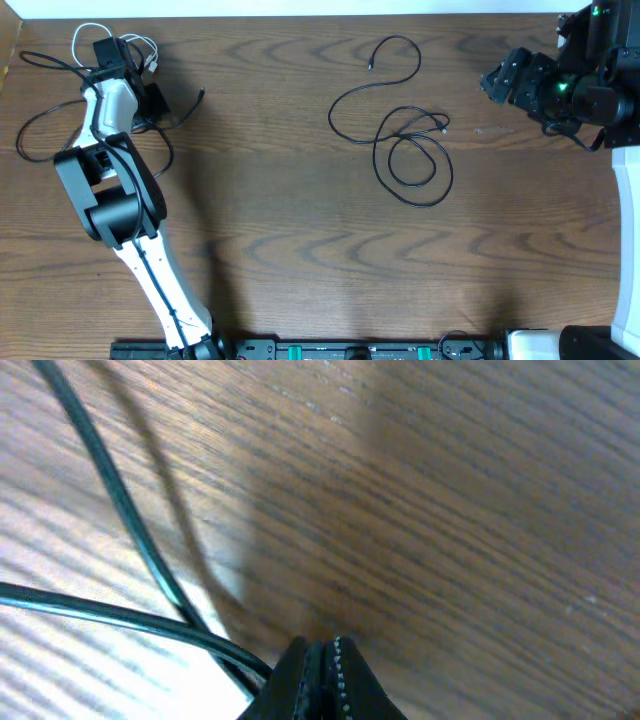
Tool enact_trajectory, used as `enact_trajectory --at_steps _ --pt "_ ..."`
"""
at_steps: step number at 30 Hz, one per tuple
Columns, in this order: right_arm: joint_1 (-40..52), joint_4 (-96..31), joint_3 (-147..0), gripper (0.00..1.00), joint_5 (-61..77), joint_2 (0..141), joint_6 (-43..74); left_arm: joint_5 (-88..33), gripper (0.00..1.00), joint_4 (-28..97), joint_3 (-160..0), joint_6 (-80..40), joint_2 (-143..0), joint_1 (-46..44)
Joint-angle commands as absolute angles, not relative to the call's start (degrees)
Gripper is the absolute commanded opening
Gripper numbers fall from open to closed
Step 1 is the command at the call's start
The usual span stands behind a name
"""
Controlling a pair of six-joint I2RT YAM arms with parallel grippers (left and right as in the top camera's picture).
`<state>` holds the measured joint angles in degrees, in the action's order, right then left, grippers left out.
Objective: Untangle cables
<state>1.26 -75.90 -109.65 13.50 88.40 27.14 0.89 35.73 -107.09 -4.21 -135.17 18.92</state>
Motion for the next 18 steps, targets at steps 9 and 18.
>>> enact_trajectory --at_steps 9,18 --pt "1.61 -76.34 -109.71 0.83 13.67 88.14 26.48 -0.8 0.08 55.22 -106.26 -5.8 -120.88 19.99" --pt "1.61 -76.79 -109.71 0.83 13.67 88.14 26.48 10.15 0.07 58.46 -96.57 -5.8 -121.67 20.03"
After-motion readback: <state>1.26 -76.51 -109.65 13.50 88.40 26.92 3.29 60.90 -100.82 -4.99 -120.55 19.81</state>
